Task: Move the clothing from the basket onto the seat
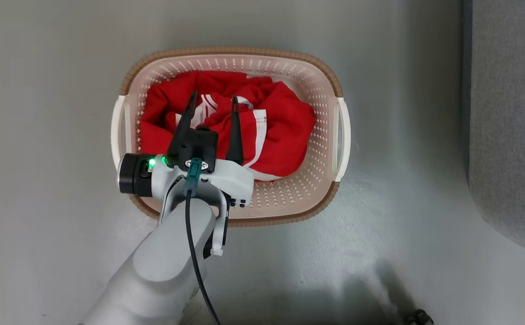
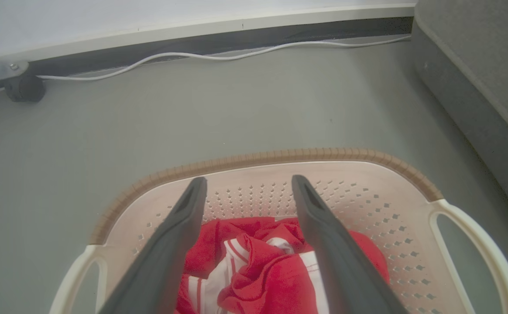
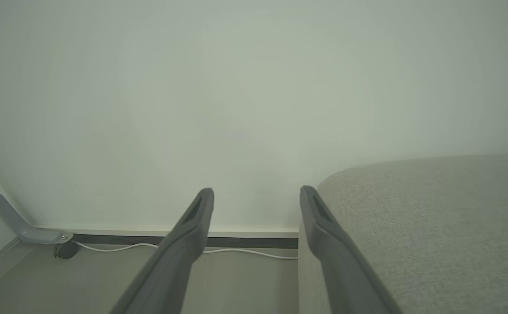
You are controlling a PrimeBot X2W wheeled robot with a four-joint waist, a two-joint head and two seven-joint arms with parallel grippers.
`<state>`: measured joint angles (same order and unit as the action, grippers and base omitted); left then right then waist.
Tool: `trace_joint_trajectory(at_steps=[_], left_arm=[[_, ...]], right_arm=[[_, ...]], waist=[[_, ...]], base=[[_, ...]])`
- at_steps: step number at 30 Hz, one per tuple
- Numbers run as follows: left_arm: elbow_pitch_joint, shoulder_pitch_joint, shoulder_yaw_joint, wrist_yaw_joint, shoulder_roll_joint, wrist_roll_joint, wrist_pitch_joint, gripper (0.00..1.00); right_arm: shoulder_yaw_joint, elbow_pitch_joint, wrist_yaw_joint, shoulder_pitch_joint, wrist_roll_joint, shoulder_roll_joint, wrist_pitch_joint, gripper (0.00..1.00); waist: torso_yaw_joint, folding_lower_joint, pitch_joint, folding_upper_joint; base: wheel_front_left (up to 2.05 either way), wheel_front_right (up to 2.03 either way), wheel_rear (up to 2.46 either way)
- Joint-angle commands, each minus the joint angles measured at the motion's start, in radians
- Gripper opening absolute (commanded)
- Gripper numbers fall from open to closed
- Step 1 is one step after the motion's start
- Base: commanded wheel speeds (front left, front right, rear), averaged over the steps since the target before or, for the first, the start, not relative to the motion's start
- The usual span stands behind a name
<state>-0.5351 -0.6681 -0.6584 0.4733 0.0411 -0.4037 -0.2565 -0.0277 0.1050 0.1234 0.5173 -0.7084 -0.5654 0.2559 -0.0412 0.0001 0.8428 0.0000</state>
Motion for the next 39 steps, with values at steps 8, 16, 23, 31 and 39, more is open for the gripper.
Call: trace_joint_trajectory(at_steps=[8, 16, 23, 31, 39], left_arm=[[-0.221, -0.114, -0.128, -0.065, 0.009, -0.164, -0.005, 1.00], [-0.399, -0.227, -0.302, -0.091, 0.009, -0.345, 0.048, 1.00], [-0.457, -0.315, -0.423, -0.050, 0.009, -0.428, 0.159, 1.00], [-0.480, -0.365, -0.489, -0.014, 0.009, -0.505, 0.238, 1.00], [-0.467, -0.369, -0.546, -0.021, 0.009, -0.581, 0.222, 0.00]], right_arm=[[0.010, 0.035, 0.007, 0.000, -0.013, -0.026, 0.006, 1.00], [0.027, 0.039, 0.007, 0.014, -0.016, -0.019, 0.006, 1.00], [0.033, 0.047, 0.007, 0.031, -0.024, -0.011, 0.006, 1.00], [0.034, 0.045, 0.007, 0.043, -0.032, 0.003, 0.006, 1.00], [0.033, 0.032, 0.007, 0.050, -0.032, 0.014, 0.006, 1.00]], waist=[[-0.026, -0.0001, 0.065, 0.0000], [-0.042, -0.0001, 0.086, 0.0000], [-0.065, -0.0001, 0.117, 0.0000], [-0.086, -0.0001, 0.139, 0.0000], [-0.092, -0.0001, 0.130, 0.0000]], base=[[0.00, 0.00, 0.00], [0.00, 0.00, 0.00], [0.00, 0.00, 0.00], [0.00, 0.00, 0.00], [0.00, 0.00, 0.00]])
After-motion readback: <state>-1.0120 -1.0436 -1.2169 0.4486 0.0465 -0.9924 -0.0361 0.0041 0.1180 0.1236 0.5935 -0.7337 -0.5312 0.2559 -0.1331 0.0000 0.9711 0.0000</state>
